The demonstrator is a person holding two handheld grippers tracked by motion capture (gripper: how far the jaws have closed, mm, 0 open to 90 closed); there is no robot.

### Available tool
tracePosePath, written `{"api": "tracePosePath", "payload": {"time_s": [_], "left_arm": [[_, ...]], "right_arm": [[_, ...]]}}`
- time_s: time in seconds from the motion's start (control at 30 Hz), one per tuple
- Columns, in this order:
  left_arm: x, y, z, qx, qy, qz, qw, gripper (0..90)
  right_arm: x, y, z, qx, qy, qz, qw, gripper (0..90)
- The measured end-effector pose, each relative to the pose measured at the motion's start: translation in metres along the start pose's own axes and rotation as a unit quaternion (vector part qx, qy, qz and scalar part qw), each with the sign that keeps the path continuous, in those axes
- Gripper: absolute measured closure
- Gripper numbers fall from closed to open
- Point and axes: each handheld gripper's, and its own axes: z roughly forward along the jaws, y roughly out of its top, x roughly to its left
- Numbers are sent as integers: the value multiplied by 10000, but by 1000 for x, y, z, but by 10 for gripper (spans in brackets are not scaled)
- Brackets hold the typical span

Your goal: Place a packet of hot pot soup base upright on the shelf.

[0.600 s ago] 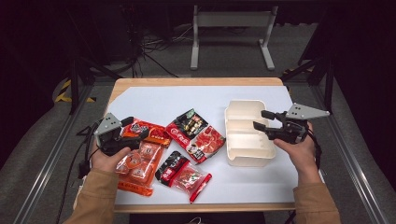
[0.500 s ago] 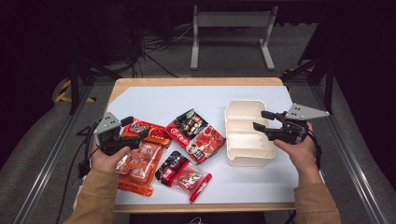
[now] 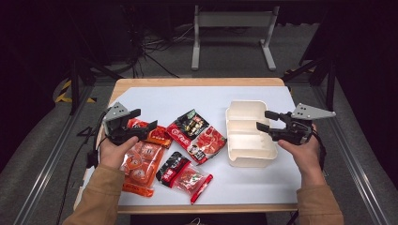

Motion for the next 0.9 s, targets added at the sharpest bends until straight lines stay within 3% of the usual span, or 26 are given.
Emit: {"api": "tracePosePath", "payload": {"time_s": [0.13,0.17,0.27,0.47,0.7,0.9], "left_arm": [[-1,4,13,166,30,94,9998,199],[-1,7,22,248,158,230,9993,196],[1,9,31,283,221,309,9989,180],[8,12,49,443,159,140,9988,177],[15,16,63,248,156,-117,9995,177],[16,11,78,520,203,-222,9982,150]], "right_arm": [[0,2,-2,0,-24,-45,10000,409],[0,2,-2,-1,-19,-45,10000,408],[0,2,-2,9,-49,-30,10000,388],[-2,2,-1,-21,-62,23,10000,360],[-2,1,0,36,-121,29,9999,346],[-2,1,-3,1,-91,-1,10000,364]]}}
